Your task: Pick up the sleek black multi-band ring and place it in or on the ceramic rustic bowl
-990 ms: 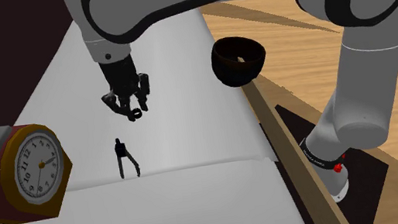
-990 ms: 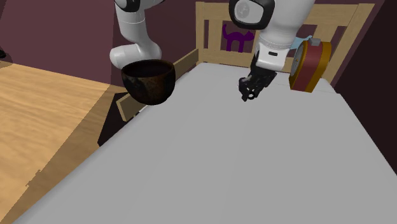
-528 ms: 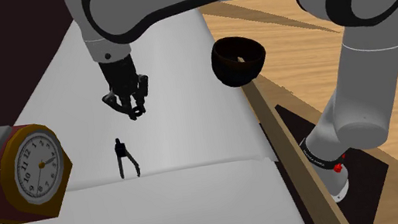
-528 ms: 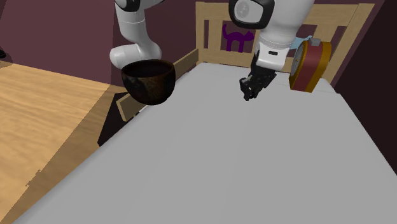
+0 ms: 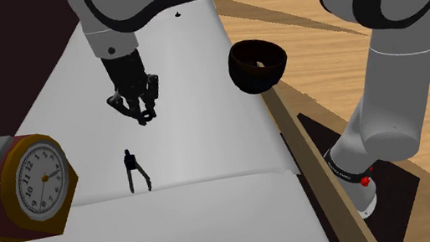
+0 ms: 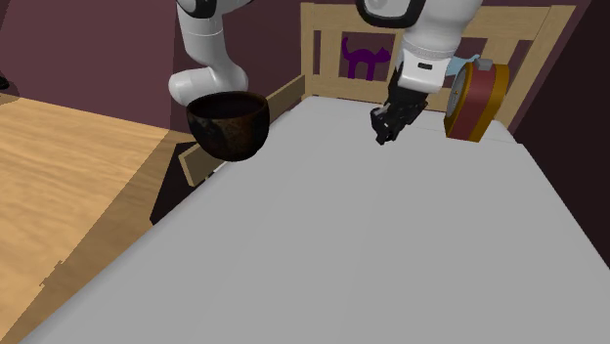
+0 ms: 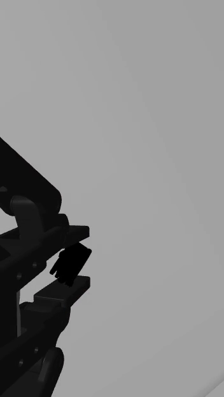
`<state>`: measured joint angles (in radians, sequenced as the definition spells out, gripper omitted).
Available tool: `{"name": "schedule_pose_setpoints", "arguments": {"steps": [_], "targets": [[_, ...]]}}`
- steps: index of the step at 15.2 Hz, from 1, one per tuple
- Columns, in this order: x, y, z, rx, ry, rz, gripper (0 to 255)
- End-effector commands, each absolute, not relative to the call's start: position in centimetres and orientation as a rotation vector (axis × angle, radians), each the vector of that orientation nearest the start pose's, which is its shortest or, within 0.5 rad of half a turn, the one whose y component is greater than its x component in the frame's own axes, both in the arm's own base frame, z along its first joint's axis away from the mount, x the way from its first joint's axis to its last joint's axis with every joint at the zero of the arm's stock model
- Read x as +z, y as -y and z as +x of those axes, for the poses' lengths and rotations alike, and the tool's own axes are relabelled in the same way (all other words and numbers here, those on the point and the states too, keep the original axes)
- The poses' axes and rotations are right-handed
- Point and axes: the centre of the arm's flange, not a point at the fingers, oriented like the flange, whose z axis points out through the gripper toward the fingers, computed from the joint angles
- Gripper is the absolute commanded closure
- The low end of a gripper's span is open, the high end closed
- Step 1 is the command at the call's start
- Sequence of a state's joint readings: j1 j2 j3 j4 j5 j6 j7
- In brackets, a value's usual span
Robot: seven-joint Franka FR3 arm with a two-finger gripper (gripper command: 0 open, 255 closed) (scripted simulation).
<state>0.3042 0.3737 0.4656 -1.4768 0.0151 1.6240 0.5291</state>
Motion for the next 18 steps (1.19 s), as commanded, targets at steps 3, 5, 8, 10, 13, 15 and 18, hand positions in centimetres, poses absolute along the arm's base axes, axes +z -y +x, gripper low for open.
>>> {"name": "schedule_pose_setpoints", "arguments": {"steps": [3, 5, 8, 10, 13, 15, 18], "targets": [[49.0, -41.8, 48.7, 0.403, 0.348, -3.064, 255], [50.1, -41.8, 48.7, 0.403, 0.348, -3.064, 255], [51.7, -41.8, 48.7, 0.403, 0.348, -3.064, 255], [52.7, -41.8, 48.7, 0.403, 0.348, -3.064, 255], [54.3, -41.8, 48.7, 0.403, 0.348, -3.064, 255], [55.3, -41.8, 48.7, 0.403, 0.348, -3.064, 255], [56.9, -41.8, 48.7, 0.403, 0.348, -3.064, 255]]}}
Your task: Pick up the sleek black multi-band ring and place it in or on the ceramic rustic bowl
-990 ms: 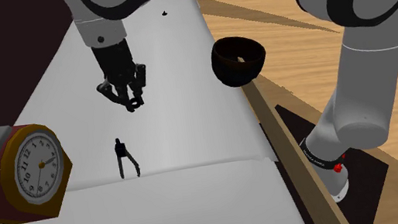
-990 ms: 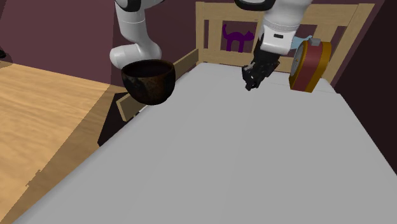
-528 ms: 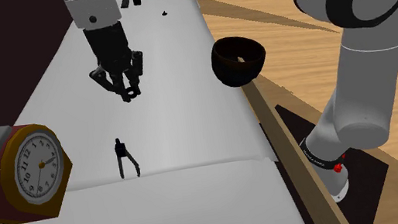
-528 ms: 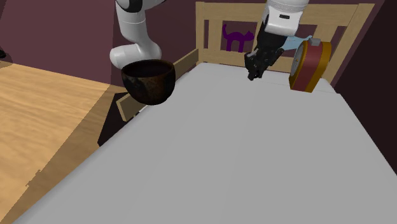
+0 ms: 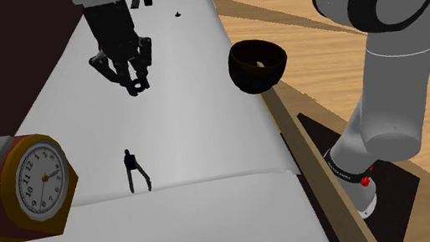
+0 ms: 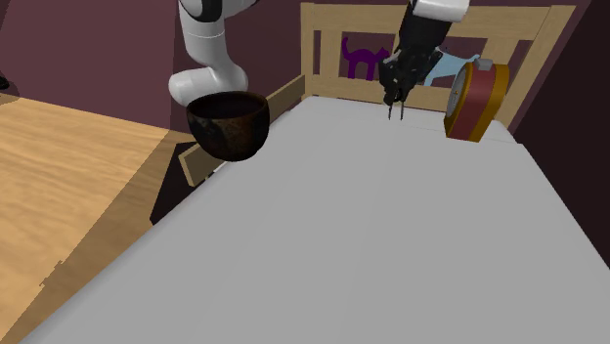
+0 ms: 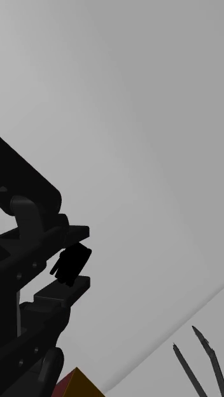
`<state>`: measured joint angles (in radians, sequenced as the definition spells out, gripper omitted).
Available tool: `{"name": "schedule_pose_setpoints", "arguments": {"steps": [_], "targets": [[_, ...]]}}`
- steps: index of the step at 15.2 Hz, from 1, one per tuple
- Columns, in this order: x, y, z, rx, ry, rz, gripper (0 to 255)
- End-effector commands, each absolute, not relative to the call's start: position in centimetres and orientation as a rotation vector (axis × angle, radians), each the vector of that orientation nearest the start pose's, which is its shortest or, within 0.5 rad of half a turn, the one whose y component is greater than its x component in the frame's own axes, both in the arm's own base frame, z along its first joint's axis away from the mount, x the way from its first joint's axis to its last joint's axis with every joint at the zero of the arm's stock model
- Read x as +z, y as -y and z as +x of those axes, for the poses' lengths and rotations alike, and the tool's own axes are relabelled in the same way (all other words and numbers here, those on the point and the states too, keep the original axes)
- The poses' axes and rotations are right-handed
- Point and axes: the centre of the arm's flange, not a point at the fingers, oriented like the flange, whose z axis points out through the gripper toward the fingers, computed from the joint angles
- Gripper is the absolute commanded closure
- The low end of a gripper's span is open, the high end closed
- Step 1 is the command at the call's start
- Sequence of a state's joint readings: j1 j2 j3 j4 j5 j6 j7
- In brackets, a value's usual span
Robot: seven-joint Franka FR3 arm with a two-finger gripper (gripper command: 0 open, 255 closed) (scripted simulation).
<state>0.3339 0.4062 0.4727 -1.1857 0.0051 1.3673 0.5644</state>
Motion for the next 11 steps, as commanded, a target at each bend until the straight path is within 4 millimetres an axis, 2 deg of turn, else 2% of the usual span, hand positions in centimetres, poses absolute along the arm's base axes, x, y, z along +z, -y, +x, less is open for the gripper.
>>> {"name": "schedule_pose_setpoints", "arguments": {"steps": [1, 11], "targets": [[57.5, -41.8, 48.7, 0.403, 0.348, -3.064, 255], [62.7, -41.8, 48.7, 0.403, 0.348, -3.064, 255]]}}
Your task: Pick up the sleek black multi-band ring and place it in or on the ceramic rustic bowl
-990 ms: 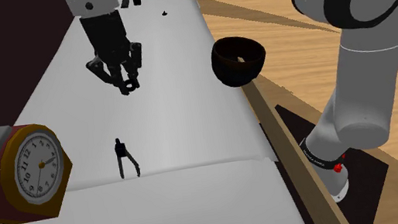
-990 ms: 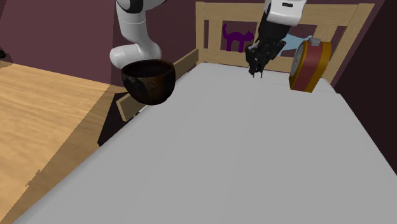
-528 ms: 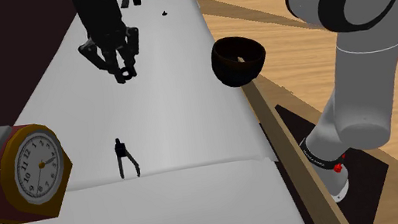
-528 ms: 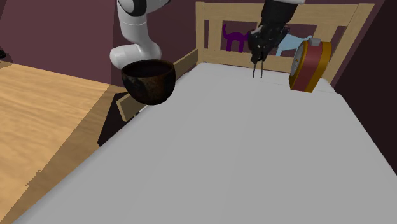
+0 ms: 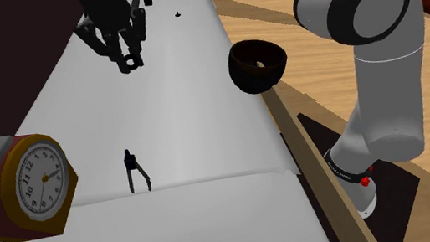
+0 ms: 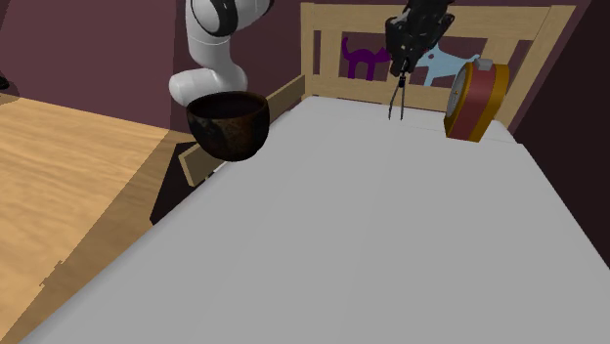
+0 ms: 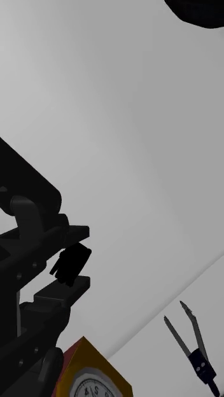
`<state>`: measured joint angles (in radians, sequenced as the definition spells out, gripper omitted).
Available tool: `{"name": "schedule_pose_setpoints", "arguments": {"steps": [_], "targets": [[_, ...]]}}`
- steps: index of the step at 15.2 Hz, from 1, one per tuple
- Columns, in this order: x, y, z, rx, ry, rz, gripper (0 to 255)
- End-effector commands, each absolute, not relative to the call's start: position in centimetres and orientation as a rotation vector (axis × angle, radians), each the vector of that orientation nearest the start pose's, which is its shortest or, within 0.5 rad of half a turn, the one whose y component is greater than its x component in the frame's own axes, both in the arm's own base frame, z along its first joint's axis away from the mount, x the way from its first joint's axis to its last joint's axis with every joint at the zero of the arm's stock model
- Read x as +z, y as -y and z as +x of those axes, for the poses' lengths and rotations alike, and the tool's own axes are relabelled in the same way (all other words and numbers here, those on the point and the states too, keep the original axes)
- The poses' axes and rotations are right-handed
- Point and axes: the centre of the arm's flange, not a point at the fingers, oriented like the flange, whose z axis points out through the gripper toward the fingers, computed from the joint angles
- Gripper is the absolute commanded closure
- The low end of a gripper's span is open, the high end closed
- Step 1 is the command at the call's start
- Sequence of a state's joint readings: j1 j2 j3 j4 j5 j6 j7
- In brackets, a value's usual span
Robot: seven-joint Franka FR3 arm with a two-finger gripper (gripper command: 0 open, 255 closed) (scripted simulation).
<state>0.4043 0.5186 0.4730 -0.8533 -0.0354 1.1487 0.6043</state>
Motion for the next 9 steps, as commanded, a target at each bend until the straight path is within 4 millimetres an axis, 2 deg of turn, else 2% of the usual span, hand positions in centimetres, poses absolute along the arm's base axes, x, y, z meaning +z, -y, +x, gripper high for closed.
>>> {"name": "schedule_pose_setpoints", "arguments": {"steps": [1, 9], "targets": [[62.7, -40.5, 48.2, 0.403, 0.348, -3.064, 255], [62.6, -30.6, 44.5, 0.403, 0.348, -3.064, 255]]}}
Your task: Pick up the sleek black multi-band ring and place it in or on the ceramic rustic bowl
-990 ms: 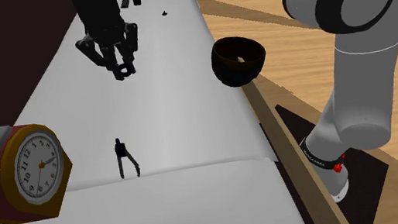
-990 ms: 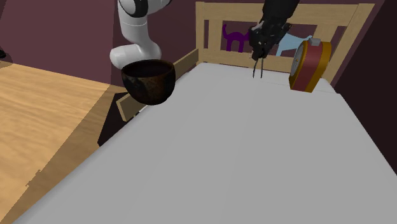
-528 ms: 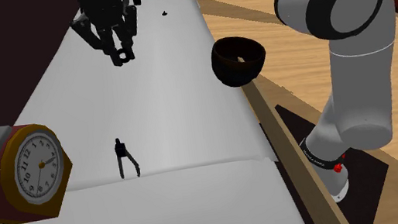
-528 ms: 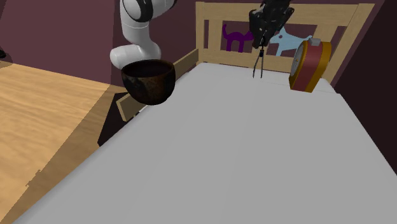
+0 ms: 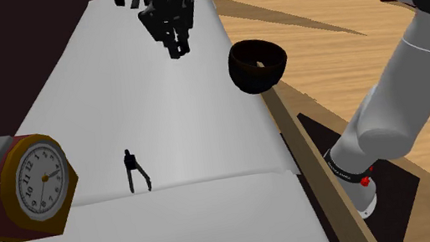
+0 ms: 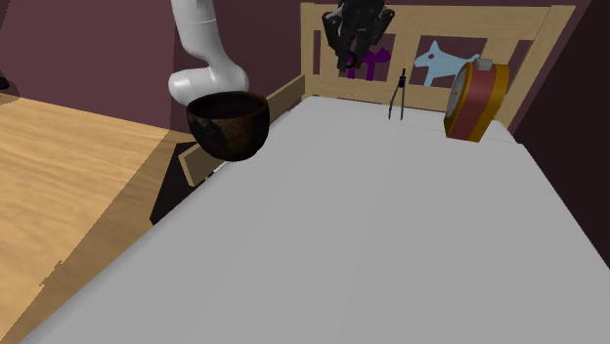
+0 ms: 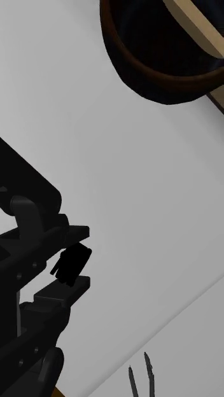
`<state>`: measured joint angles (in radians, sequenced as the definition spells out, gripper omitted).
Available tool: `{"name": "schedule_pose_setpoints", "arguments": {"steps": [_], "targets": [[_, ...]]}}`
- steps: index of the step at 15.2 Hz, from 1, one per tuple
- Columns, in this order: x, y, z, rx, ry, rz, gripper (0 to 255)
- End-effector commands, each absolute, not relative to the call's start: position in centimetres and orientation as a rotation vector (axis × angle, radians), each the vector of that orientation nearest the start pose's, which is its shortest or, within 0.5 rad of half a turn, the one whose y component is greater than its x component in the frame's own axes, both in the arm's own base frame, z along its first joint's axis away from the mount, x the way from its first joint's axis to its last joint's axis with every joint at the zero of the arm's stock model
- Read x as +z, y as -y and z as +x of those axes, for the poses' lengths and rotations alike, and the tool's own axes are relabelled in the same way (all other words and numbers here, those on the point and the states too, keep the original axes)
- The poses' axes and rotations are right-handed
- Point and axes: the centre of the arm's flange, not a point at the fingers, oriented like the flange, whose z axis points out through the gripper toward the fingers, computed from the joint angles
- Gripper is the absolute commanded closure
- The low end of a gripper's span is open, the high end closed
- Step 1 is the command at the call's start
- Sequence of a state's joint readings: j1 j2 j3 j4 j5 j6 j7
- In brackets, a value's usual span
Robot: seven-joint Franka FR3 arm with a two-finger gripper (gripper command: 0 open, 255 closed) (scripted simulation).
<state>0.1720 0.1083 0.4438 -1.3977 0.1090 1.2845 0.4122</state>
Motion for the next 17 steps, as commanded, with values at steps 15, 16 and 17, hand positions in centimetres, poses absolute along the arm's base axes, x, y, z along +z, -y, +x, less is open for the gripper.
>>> {"name": "schedule_pose_setpoints", "arguments": {"steps": [15, 16, 17], "targets": [[62.3, -12.1, 37.6, 0.403, 0.348, -3.064, 255], [62.3, -10.9, 37.1, 0.403, 0.348, -3.064, 255], [62.3, -9.6, 36.6, 0.403, 0.348, -3.064, 255]]}}
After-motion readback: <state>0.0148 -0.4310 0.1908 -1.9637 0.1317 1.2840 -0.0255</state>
